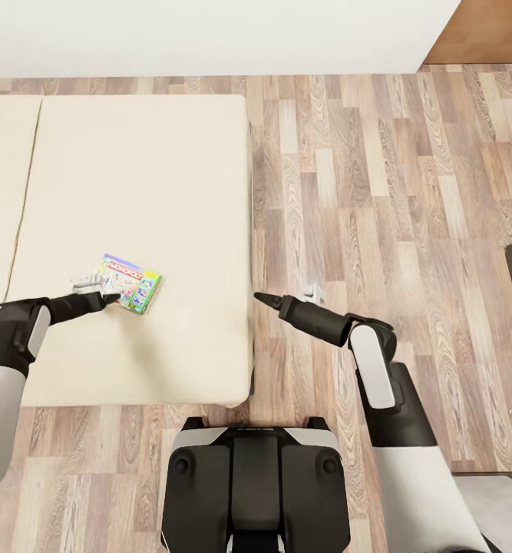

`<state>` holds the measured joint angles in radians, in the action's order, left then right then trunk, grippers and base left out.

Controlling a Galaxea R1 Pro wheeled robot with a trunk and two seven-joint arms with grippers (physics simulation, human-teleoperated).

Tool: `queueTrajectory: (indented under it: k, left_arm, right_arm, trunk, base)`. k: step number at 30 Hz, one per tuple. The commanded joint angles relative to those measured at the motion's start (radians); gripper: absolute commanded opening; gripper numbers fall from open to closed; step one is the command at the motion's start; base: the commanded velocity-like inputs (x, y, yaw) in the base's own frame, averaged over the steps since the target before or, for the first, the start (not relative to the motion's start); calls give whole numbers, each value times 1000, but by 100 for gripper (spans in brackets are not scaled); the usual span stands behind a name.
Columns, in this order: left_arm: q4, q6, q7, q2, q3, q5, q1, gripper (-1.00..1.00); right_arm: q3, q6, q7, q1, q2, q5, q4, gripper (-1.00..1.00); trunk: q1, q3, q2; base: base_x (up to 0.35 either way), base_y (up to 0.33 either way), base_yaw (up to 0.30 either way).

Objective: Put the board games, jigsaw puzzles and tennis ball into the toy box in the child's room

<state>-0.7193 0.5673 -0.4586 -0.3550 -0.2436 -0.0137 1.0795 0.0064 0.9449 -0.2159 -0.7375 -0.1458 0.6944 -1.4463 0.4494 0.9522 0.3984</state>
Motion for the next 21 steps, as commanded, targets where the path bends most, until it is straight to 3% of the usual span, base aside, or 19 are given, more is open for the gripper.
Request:
queueTrajectory:
  k: [1, 9, 16, 21]
  left_arm:
    - [-1, 16, -5, 0, -3, -2, 1, 100]
    - [-1, 74, -7, -2, -2, -4, 61, 100]
    - [-2, 110, -9, -5, 0, -6, 159, 100]
    - [0, 164, -5, -33, 2, -8, 234, 100]
  right_arm:
    - [-1, 4, -7, 0, 0, -9, 6, 100]
    - [0, 3, 16, 1, 1, -12, 21, 100]
    - [1, 7, 111, 9, -1, -9, 10, 100]
    - [1, 11, 129, 16, 0, -8, 7, 100]
  trunk:
    - [1, 1, 2]
    - [1, 1, 2]
    - [1, 1, 2]
    - [1, 1, 2]
  base:
    - [0, 0, 0]
    - [0, 0, 0]
    - [0, 0, 0]
    - [0, 0, 0]
